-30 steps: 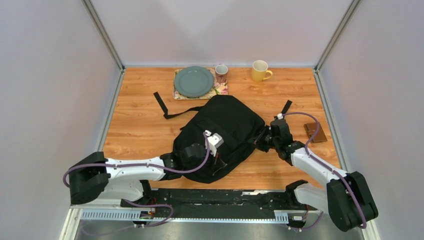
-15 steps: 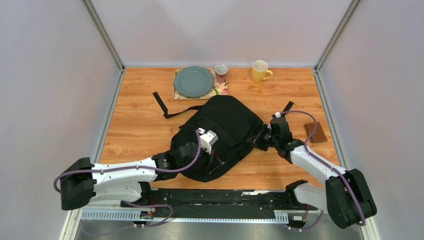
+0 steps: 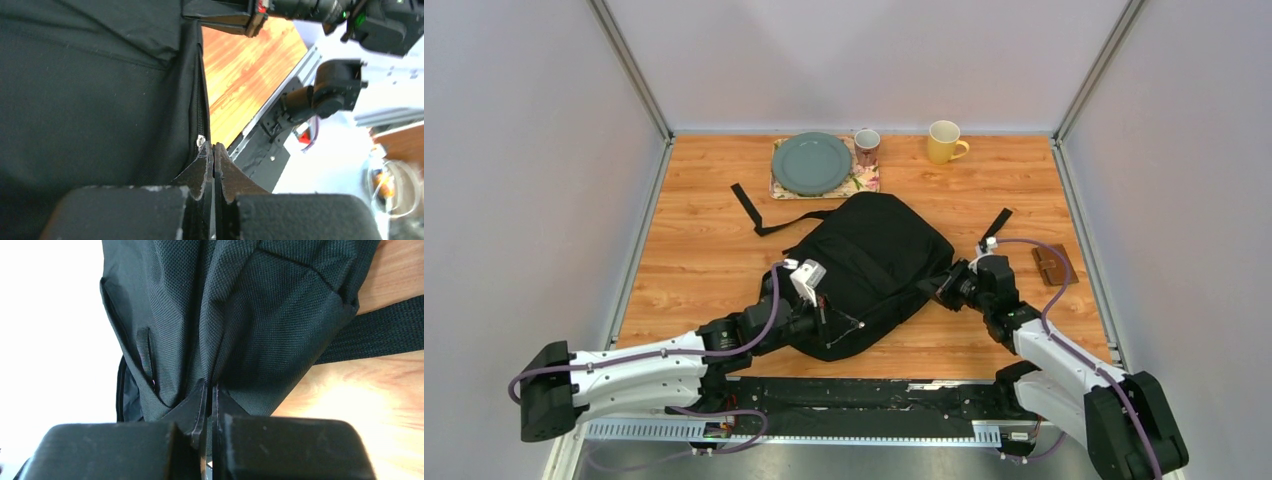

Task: Pack the student bag
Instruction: Zip the student bag at the center of the board.

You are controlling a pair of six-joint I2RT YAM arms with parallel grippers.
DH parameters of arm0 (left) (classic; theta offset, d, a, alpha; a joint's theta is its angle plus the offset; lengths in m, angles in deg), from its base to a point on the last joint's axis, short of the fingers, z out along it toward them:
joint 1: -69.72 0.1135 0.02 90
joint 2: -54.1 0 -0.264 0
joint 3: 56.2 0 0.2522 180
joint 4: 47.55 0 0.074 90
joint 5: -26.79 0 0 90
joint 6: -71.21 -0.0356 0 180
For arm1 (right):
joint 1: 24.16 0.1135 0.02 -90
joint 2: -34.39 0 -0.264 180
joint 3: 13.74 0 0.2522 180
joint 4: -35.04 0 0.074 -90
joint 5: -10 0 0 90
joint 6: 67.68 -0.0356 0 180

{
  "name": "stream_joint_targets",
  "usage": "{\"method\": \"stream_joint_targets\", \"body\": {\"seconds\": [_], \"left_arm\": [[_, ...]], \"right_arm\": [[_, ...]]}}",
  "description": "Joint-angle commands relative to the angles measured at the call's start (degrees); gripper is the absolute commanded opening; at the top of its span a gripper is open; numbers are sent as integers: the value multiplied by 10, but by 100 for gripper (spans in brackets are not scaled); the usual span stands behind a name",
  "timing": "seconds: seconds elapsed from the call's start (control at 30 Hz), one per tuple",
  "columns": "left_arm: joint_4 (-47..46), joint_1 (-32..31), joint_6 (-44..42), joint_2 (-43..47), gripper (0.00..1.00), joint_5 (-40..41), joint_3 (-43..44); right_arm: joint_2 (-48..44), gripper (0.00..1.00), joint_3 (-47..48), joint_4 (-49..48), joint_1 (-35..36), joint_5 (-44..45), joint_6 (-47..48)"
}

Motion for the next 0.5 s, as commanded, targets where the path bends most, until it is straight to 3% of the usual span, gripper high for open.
{"method": "stream_joint_targets", "body": {"seconds": [0.0, 0.23, 0.47], "left_arm": [[41, -8, -191, -26, 0, -119, 90], [208, -67, -320, -61, 0, -13, 130], [295, -75, -252, -26, 0, 109, 94]], "right_arm": [[9, 0, 21, -14, -25, 105, 23], [58, 0, 48, -36, -27, 106, 30], [100, 0, 64, -66, -55, 94, 50]]}}
